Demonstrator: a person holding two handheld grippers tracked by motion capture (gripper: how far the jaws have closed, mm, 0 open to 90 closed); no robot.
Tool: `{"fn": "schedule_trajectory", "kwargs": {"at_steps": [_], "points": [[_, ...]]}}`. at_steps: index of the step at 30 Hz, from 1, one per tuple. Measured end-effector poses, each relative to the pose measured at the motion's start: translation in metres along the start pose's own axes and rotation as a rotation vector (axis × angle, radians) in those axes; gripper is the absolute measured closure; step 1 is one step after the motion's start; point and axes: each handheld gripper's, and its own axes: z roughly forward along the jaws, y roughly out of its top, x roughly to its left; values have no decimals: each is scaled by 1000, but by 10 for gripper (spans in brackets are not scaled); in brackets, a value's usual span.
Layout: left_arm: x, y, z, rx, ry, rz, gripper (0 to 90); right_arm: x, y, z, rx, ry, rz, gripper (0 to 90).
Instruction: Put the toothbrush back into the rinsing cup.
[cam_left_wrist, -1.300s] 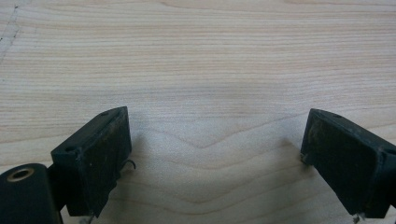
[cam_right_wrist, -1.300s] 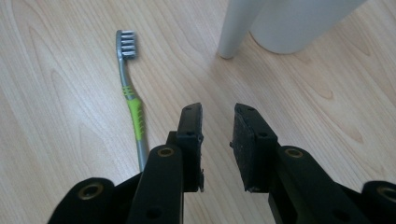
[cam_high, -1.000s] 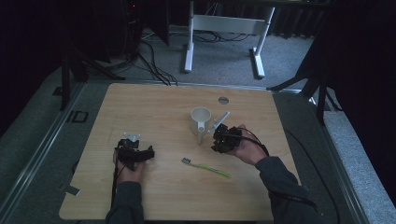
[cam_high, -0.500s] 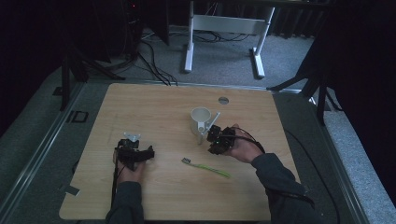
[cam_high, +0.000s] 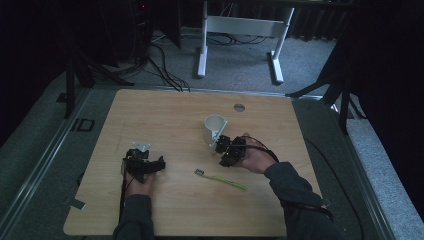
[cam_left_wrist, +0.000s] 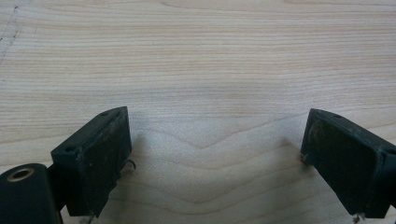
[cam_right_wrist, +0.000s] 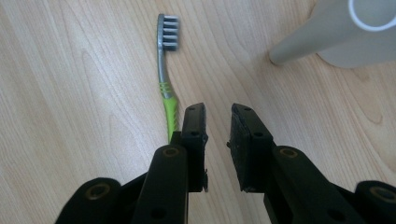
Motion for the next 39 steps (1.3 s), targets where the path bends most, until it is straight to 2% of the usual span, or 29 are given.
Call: {"fn": "schedule_trajectory", "kwargs": {"at_steps": [18,39], "points": [[0,0,0,-2,0,-4,89,7,8,11,67,19,-46,764],[0,0,0,-1,0,-1,89,17,14,31,140,62,-84,765]]}}
